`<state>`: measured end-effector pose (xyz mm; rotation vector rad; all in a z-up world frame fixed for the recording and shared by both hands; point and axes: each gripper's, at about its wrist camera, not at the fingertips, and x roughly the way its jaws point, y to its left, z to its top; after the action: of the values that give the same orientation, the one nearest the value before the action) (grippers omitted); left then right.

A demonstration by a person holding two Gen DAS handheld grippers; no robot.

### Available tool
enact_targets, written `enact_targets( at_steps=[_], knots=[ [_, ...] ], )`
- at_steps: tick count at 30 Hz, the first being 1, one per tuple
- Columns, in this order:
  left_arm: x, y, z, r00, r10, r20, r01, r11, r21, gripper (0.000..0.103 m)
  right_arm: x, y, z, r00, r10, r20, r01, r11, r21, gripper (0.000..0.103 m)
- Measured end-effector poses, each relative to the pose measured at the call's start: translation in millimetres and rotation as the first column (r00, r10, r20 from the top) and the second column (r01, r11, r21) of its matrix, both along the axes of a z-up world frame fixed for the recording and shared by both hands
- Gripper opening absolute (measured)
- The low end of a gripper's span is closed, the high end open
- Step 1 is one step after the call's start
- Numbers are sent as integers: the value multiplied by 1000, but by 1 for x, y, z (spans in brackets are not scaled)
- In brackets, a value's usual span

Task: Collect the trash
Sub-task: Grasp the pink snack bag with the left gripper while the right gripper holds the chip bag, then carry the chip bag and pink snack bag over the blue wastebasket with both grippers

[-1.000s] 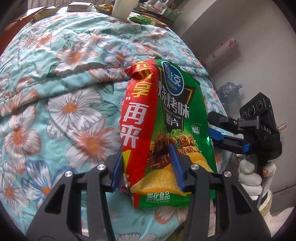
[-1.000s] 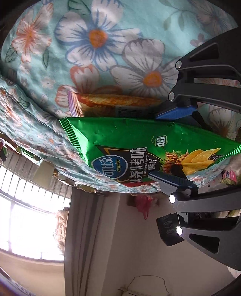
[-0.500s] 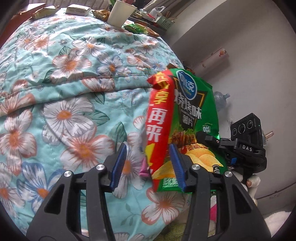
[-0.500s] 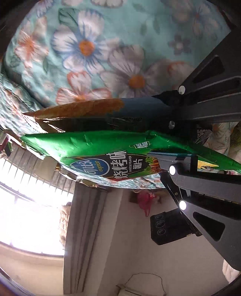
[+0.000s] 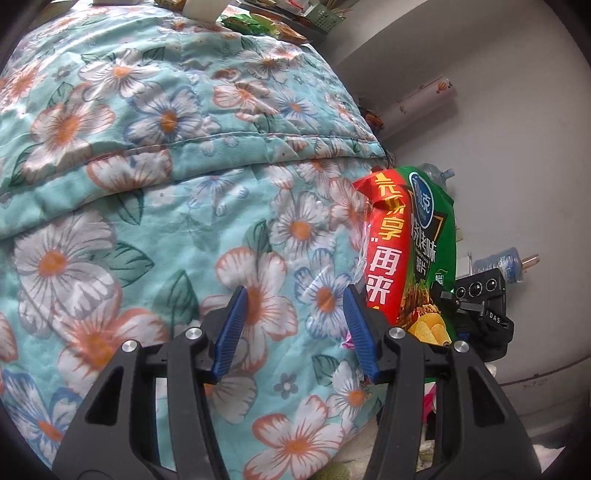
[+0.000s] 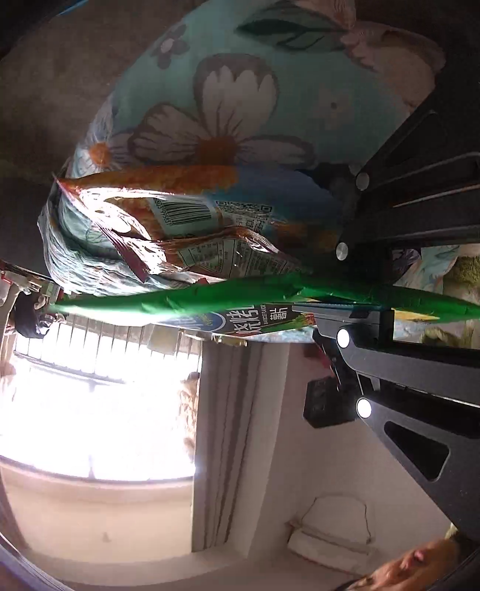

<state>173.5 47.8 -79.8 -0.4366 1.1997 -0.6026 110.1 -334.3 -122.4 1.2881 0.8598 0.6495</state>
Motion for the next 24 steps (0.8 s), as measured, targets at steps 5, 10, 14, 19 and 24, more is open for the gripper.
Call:
enact_targets(
  at_steps=[5, 10, 14, 19, 24],
  knots=[
    [3, -20, -4, 998, -47, -32, 45, 998, -46, 50, -2, -15, -2, 995, -43, 89, 23, 974, 224, 6],
    [6, -41, -7, 995, -90, -45, 88, 995, -47, 50, -8, -37, 16, 983, -111, 145, 78, 974, 212, 6],
    [9, -76, -2, 984, -177, 1, 177, 982, 69, 52, -25, -64, 13, 976, -185, 113, 166, 973, 158, 6],
    [-11, -132, 7, 927, -349, 135, 277, 883, 379, 55, -47, -96, 4, 964, -255, 77, 246, 963, 111, 6],
    [-31, -157, 7, 873, -439, 213, 273, 802, 532, 38, -56, -103, -3, 957, -290, 29, 287, 955, 72, 6]
  ],
)
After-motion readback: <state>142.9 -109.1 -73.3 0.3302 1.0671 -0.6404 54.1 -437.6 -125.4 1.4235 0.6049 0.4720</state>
